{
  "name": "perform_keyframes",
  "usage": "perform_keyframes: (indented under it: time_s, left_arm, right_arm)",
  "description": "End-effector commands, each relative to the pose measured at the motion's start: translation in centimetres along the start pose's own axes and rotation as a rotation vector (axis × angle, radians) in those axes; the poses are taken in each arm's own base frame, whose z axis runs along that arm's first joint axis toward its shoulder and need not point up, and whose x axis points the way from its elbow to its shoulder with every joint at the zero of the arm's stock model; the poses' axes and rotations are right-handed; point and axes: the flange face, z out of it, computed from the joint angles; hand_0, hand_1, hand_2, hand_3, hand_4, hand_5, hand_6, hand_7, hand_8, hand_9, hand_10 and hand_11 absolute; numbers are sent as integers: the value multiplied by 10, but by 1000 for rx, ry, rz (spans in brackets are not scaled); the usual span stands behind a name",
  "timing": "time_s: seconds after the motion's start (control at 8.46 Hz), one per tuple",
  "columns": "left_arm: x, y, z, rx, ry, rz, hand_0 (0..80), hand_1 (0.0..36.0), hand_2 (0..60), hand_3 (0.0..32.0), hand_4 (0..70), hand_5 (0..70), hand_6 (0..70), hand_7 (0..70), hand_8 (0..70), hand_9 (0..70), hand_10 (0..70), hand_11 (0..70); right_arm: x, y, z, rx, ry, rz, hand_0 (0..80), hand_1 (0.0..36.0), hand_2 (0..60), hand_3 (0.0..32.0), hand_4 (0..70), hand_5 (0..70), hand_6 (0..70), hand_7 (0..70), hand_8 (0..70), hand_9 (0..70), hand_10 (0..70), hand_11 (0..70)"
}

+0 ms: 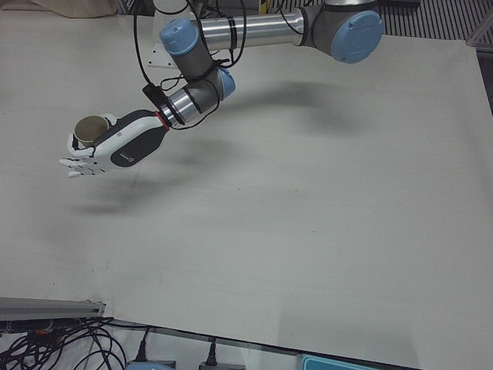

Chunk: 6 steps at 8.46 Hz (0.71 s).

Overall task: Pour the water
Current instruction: 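Carry the beige cup back with the left hand toward its start spot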

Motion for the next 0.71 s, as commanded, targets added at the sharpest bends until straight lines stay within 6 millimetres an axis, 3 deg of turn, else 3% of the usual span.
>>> perform_keyframes:
  time_s: [0.0, 0.24, 0.47, 0.59]
  left_arm:
    - [58, -58, -44, 34, 15, 25, 800, 360, 600, 0, 355, 700, 222, 167, 133, 81, 84, 165]
    - [87, -83, -64, 35, 27, 46, 800, 360, 600, 0, 359, 700, 225, 170, 135, 83, 85, 168]
    - [133, -91, -75, 26, 57, 77, 800, 360, 600, 0, 362, 700, 225, 171, 135, 83, 86, 169]
    - [144, -92, -78, 24, 73, 84, 800, 360, 600, 0, 364, 700, 226, 171, 135, 84, 87, 170]
  right_arm:
    - [-34, -82, -11, -12, -15, 79, 800, 360, 538, 0, 242, 286, 700, 700, 677, 700, 352, 526]
    - [-18, -141, -44, -11, -36, 139, 800, 360, 571, 0, 261, 293, 700, 700, 700, 700, 387, 568]
    - [-13, -173, -65, 10, -44, 148, 800, 360, 600, 0, 328, 301, 700, 700, 700, 700, 398, 582]
    - [-7, -185, -68, 21, -41, 146, 800, 360, 600, 0, 330, 303, 700, 700, 700, 700, 405, 592]
